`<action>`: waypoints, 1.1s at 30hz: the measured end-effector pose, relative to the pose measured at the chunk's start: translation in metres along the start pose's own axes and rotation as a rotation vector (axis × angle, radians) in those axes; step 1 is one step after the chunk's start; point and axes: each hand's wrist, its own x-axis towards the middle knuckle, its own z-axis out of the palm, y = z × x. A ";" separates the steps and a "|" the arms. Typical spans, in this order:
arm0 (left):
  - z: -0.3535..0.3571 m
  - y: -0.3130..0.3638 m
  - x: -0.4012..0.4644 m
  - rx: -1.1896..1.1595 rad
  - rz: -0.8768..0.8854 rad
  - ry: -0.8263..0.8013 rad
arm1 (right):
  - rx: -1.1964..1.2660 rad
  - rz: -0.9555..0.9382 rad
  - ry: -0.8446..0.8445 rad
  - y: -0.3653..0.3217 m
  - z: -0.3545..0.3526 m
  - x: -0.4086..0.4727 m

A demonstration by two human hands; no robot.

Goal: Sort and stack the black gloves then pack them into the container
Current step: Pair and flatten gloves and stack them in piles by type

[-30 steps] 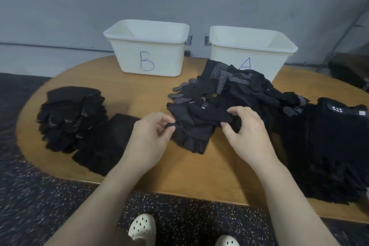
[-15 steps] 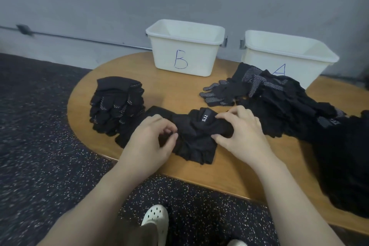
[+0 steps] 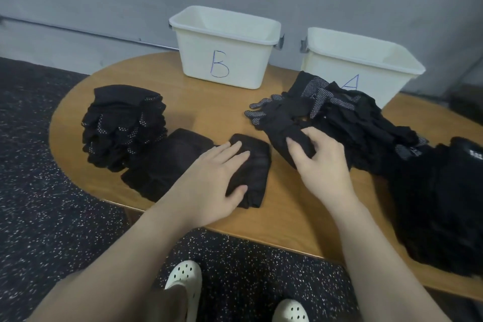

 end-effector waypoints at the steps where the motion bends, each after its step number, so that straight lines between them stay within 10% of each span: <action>1: 0.001 -0.001 0.001 0.017 0.003 -0.006 | 0.032 0.014 0.013 0.001 -0.002 0.000; 16: 0.007 0.032 0.010 0.046 0.016 0.074 | 0.828 0.401 -0.052 0.000 -0.038 -0.007; 25: -0.005 0.061 0.028 -1.195 -0.350 0.148 | 0.930 0.302 -0.232 -0.008 -0.044 -0.018; 33: -0.008 0.071 0.037 -1.280 -0.387 0.352 | 0.742 0.230 -0.296 -0.010 -0.036 -0.028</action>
